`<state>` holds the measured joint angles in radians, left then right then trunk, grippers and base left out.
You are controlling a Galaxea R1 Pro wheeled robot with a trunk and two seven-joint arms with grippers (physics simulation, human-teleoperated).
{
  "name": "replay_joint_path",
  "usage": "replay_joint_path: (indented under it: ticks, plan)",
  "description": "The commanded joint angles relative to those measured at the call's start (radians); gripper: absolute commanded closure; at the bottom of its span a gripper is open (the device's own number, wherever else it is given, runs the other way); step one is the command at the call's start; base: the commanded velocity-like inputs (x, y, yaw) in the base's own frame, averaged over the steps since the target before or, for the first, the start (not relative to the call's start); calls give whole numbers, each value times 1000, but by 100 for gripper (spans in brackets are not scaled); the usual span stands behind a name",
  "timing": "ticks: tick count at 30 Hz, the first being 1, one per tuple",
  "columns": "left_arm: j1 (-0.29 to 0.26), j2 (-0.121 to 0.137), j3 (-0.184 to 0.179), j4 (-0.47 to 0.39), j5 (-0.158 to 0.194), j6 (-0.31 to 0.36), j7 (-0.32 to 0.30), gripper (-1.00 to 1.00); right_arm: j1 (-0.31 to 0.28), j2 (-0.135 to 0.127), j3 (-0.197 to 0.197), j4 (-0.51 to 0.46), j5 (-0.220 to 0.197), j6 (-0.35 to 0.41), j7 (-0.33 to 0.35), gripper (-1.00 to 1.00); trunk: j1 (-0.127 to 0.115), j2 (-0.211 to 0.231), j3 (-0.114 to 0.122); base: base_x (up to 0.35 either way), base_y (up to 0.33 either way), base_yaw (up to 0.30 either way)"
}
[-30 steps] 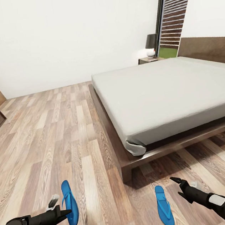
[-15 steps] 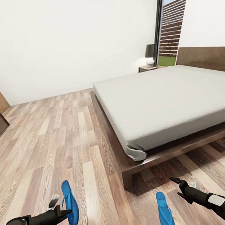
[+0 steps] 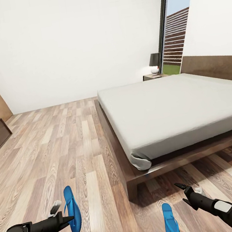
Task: In the bedroom, move the book from the bed onto either nightstand, and place the two sandals side by side next to the bed.
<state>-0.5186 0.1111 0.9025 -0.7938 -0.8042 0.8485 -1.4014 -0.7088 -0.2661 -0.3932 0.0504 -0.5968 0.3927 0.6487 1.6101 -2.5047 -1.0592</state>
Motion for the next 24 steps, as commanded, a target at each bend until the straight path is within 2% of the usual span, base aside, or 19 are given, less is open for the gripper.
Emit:
replay_joint_path:
  ticks: [1, 17, 24]
  plan:
    - [-1, -1, 4, -1, -10, 11, -10, 100, -1, -1, 2, 3, -11, 6, 3, -100, 0, 0, -1, 0, 0, 0]
    - [-1, -13, 6, -1, -12, 11, -10, 100, -1, 0, 2, 3, -10, 4, 0, -100, 0, 0, -1, 0, 0, 0]
    - [-1, -14, 6, -1, -12, 11, -10, 100, -1, 1, 2, 3, -8, 0, 0, -100, 0, 0, -1, 0, -129, 0]
